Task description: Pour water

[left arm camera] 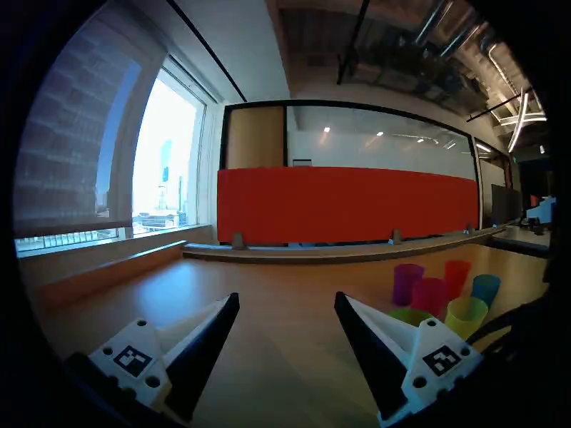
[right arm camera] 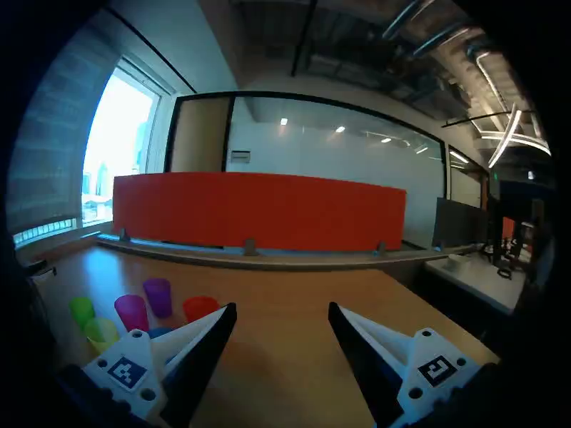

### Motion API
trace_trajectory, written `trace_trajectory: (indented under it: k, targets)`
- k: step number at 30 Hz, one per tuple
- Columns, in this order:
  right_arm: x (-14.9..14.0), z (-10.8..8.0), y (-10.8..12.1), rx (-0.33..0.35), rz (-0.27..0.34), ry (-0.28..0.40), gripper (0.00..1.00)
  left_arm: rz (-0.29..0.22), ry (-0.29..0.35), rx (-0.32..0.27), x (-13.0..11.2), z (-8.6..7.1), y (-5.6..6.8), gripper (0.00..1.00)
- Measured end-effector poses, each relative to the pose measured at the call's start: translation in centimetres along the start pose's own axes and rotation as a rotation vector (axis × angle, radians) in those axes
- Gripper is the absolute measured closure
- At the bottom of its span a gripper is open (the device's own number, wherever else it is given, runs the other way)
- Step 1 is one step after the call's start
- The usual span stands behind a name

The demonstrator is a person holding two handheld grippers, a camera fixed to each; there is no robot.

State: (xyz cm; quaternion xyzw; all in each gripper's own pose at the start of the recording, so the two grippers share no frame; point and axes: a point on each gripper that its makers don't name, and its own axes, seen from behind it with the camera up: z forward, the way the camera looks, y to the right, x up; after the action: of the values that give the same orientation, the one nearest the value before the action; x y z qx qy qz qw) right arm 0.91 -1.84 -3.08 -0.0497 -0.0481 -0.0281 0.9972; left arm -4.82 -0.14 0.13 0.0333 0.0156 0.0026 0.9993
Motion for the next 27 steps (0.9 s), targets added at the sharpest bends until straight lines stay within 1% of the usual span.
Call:
trace_trajectory:
  k: [6, 15, 21, 27]
  targets:
    - [0.3, -0.1, -0.1, 0.005, 0.016, 0.006, 0.01, 0.001, 0.000, -0.005, -0.1, 0.0, 0.1, 0.01]
    - [0.5, -0.4, 0.0, 0.004, 0.002, 0.015, 0.01, 0.002, -0.002, -0.008, -0.2, 0.1, 0.3, 0.01]
    - [0.6, -0.8, 0.4, 0.011, 0.007, 0.029, 0.01, 0.001, -0.003, -0.008, -0.2, 0.0, 0.2, 0.01]
    - [1.4, -0.9, 0.4, 0.024, 0.016, 0.058, 0.01, 0.002, -0.003, -0.008, -0.3, -0.1, 0.2, 0.01]
